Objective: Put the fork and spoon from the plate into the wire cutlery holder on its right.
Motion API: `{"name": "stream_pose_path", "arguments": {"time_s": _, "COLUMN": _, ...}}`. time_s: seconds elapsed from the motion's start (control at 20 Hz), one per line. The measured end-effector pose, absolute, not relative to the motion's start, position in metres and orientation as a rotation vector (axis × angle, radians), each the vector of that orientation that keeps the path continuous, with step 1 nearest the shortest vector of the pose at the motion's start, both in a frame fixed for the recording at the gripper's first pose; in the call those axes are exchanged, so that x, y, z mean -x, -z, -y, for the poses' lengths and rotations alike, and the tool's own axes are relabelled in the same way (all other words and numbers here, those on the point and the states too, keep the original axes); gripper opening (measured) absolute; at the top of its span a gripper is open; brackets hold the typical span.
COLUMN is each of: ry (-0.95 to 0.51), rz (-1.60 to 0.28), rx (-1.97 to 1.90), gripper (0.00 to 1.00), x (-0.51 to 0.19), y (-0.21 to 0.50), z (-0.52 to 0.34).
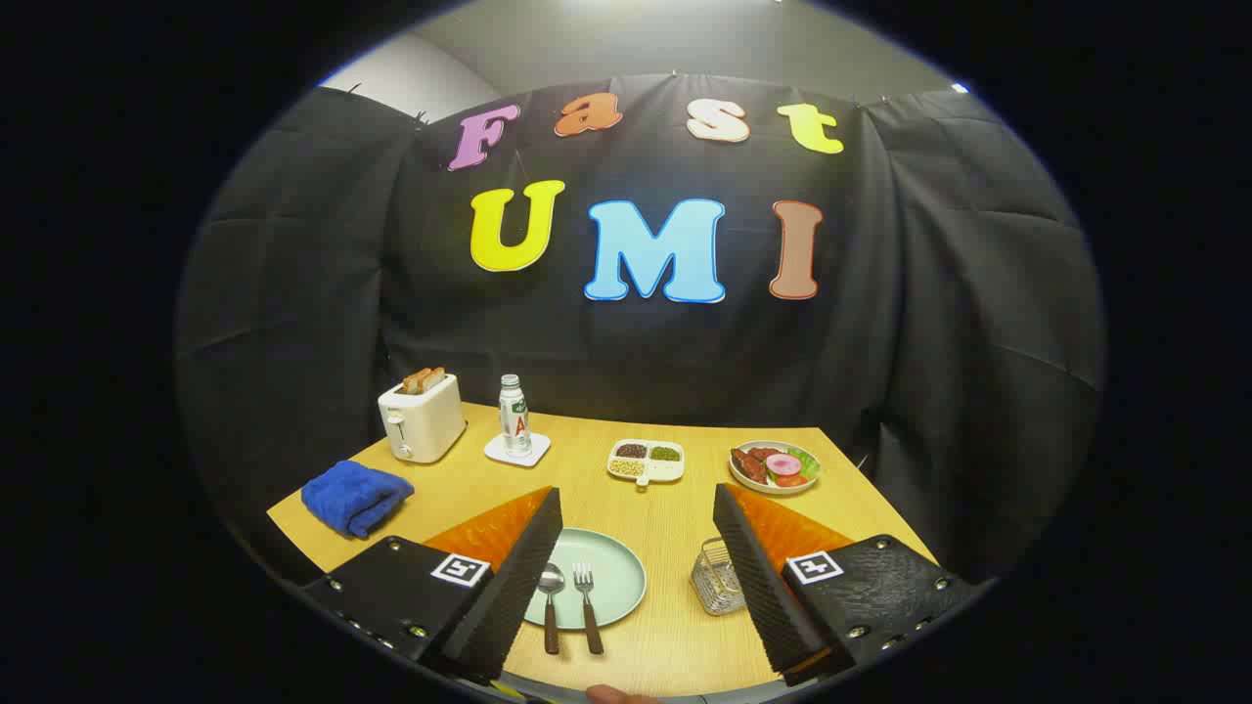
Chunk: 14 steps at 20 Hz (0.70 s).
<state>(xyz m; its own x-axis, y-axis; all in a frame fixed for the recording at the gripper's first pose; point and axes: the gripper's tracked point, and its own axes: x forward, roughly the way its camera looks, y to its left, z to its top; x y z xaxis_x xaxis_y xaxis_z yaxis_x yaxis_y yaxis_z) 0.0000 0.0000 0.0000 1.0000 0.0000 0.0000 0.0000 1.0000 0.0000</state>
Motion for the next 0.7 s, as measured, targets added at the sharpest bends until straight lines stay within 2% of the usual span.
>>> {"name": "stream_pose_path", "arguments": {"time_s": 0.7, "ry": 0.049, "rz": -0.030, "rx": 0.032, "gripper": 0.95, "x": 0.007, "y": 0.006, "z": -0.026}}
